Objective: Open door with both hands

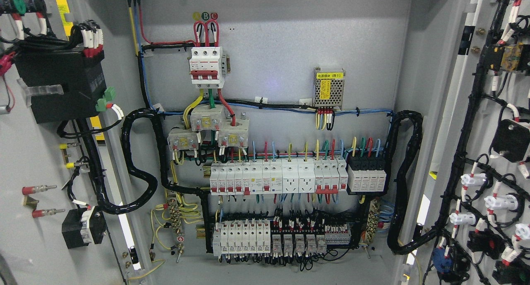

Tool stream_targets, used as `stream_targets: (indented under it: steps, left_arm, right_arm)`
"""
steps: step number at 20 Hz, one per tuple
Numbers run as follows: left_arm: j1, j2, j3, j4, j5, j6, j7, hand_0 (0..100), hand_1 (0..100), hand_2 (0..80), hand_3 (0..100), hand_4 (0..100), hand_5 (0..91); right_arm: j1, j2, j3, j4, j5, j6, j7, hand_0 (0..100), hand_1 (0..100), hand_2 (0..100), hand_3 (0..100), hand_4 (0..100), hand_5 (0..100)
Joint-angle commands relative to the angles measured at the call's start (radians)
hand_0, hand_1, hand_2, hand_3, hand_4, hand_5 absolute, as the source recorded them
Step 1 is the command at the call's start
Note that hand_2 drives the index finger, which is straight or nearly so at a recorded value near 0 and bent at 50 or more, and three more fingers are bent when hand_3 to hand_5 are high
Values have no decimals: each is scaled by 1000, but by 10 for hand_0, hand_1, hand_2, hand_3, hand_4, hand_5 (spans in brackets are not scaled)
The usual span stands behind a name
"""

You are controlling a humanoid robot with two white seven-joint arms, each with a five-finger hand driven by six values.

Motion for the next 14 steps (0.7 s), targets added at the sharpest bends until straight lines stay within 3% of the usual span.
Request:
stream_targets:
  steps: [1,6,9,11,14]
  left_arm:
    - [-29,-1,0,-14,0,0,1,0,0,0,14,0,0]
    - [-29,-1,0,-14,0,0,1,0,0,0,11,0,0]
    - [-29,1,0,-24,0,0,1,0,0,0,9,0,0]
    - [-31,1,-2,-37,3,0,1,0,0,0,9,0,0]
    - [-15,8,-5,-180,0,0,1,0,0,0,9,0,0]
  right_arm:
    - [4,1,-14,19,1,-7,1,213,135,0,0,0,0]
    - [73,-16,-145,10,-1,-13,1,213,136,0,0,0,0]
    - [101,-47,-208,-5,6,-14,-5,213,138,0,0,0,0]
    - [141,-82,-215,-59,12,-42,-16,212,139,0,0,0,0]
    - [199,-114,-220,-152,59,-76,-120,212,140,0,0,0,0]
